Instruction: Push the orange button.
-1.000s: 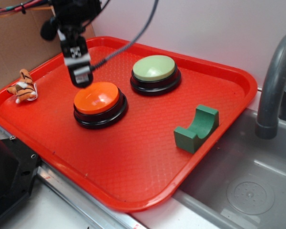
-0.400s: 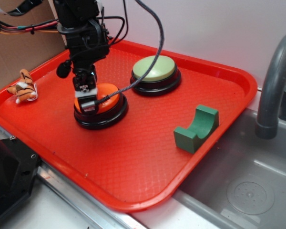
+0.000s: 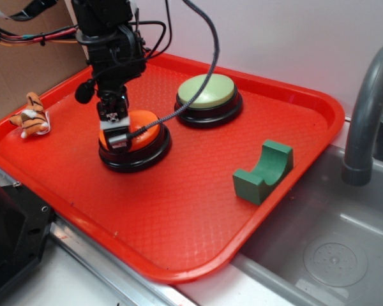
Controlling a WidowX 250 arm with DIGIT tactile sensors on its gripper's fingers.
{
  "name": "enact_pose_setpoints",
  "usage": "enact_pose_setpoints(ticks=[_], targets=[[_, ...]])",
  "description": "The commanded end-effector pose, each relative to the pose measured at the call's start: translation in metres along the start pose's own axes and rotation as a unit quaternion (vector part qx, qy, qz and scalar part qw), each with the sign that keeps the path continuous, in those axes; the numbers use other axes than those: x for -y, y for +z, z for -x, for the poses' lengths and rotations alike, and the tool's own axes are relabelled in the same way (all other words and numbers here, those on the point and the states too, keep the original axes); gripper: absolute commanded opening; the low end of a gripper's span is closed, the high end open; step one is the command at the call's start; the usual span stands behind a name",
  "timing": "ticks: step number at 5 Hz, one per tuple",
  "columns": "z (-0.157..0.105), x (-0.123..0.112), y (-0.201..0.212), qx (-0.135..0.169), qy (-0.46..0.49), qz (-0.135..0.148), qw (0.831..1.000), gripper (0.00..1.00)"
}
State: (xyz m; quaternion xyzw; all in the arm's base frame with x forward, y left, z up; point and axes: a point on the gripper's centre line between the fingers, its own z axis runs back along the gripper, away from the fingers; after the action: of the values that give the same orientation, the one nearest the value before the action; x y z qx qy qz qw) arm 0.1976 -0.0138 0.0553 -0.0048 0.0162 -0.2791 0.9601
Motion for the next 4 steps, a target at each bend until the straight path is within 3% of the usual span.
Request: enact_pose_setpoints(ticks=[1, 4], targets=[[-0.005, -0.001, 0.038, 0.014, 0.035, -0.008, 0.999, 1.0], [-0.006, -0.004, 0.055, 0.021, 0.046, -0.012, 0.999, 1.0]])
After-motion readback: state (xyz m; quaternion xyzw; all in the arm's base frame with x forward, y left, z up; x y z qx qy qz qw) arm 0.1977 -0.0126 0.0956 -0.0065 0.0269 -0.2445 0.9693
